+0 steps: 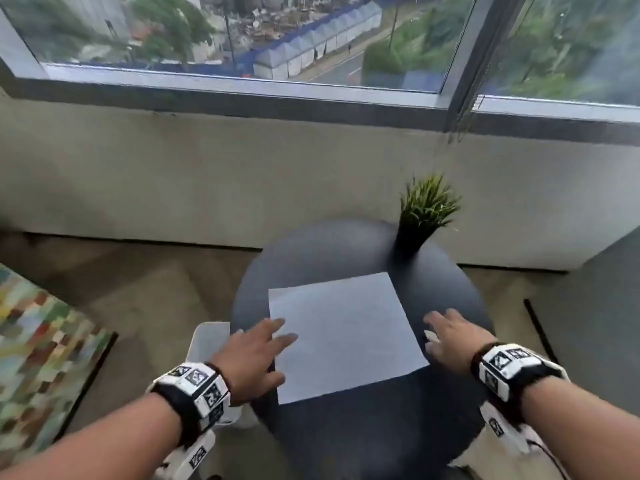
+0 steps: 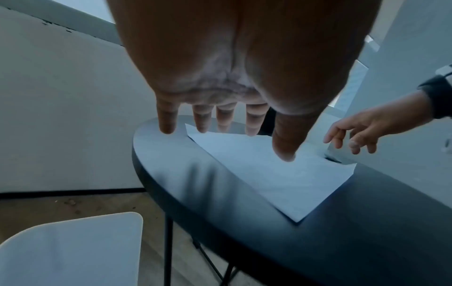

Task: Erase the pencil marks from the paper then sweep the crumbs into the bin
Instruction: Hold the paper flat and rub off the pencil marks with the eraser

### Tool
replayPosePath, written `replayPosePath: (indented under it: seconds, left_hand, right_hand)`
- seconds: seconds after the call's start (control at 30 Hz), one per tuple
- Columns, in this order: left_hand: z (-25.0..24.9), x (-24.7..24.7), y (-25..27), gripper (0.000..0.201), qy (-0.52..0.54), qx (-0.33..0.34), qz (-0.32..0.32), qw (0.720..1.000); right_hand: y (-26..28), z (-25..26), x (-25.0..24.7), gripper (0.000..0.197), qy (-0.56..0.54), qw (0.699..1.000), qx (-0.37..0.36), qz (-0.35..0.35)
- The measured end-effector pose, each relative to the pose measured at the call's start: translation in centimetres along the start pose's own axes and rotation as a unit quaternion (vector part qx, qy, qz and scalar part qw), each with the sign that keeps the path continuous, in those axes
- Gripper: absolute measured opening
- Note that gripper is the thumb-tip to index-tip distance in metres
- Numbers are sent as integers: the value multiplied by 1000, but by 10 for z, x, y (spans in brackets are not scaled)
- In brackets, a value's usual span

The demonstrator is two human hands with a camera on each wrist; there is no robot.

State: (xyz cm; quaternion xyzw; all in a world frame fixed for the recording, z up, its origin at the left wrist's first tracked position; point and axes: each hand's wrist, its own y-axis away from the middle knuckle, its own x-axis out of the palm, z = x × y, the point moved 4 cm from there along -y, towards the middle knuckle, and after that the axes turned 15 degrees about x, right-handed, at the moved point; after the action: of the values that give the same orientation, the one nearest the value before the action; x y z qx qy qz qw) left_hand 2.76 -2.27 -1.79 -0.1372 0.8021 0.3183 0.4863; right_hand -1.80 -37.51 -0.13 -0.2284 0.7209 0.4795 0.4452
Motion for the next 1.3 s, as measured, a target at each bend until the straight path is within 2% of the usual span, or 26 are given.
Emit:
replayPosePath:
  seconds: [0.1, 0.2, 0.37, 0.43, 0.57, 0.73, 0.9, 0.97, 1.1, 1.2, 1.3]
  left_hand:
    - [16, 16, -11, 74, -51, 11, 18, 998]
    - [23, 34, -15, 76, -64, 22, -2, 998]
    - [3, 52, 3, 75, -58, 19, -70, 996]
    - [-12, 60, 12, 75, -55, 29, -85, 994]
    - [-37, 77, 29, 74, -46, 43, -99, 993]
    - [-57, 98, 37, 66, -42, 38, -111, 992]
    - [-70, 100, 33, 62, -11, 25, -110, 994]
    - [-68, 98, 30, 75, 3, 1, -114, 993]
    - [-53, 98, 22, 127, -5, -85, -77, 993]
    - [-51, 93, 12, 135, -38, -69, -42, 996]
    - [-50, 92, 11, 131, -53, -24, -21, 998]
  right_hand:
    - [-15, 3, 18, 31, 52, 999, -5, -10]
    - [-20, -4, 32, 12, -27, 998, 44, -40]
    - [12, 0, 32, 22, -69, 994, 55, -72]
    - [33, 12, 28, 18, -107, 990, 35, -80]
    - [76, 57, 30, 10, -185, 978, -68, -65]
    - [112, 98, 53, 6, -160, 974, -131, -90]
    - [114, 102, 87, 9, -158, 977, -143, -31]
    - [107, 93, 94, 10, -147, 980, -136, -18]
    - [101, 87, 91, 7, -143, 977, -152, 46]
    - [96, 94, 83, 5, -117, 975, -175, 69]
    - [89, 109, 71, 6, -143, 970, -192, 30]
